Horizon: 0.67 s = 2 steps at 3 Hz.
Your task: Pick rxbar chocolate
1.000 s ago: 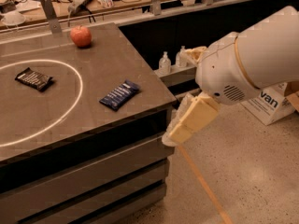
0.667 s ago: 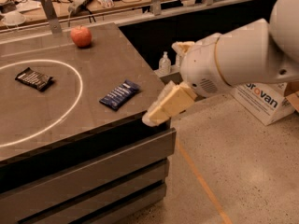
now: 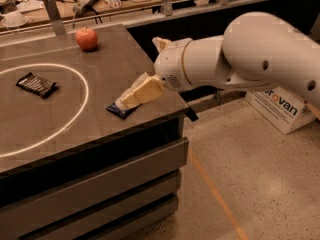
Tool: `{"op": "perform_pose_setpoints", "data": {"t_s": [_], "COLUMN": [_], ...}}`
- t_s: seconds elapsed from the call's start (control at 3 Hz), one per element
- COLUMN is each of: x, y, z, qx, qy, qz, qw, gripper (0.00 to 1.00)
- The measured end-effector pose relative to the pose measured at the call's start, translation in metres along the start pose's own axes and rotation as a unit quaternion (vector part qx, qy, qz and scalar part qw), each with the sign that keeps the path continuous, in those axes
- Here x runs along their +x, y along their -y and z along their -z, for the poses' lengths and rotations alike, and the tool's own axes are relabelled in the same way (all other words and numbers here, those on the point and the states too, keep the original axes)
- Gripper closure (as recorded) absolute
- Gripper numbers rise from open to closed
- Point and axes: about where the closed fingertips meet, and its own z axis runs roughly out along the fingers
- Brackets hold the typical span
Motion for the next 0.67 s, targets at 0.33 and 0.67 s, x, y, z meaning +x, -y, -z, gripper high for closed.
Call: {"op": "perform_pose_setpoints", "data": {"t_s": [0.33,0.67], "x": [-0.006,-0.014], "y": [0.004,0.009], "z": [-0.059,-0.124], "qx": [-0.012,-0.031], "qy": [0.037,0.052], "qz": [-0.014,-0.014], "qw": [0.9991,0.9980], "gripper": [0.00,0.00]}}
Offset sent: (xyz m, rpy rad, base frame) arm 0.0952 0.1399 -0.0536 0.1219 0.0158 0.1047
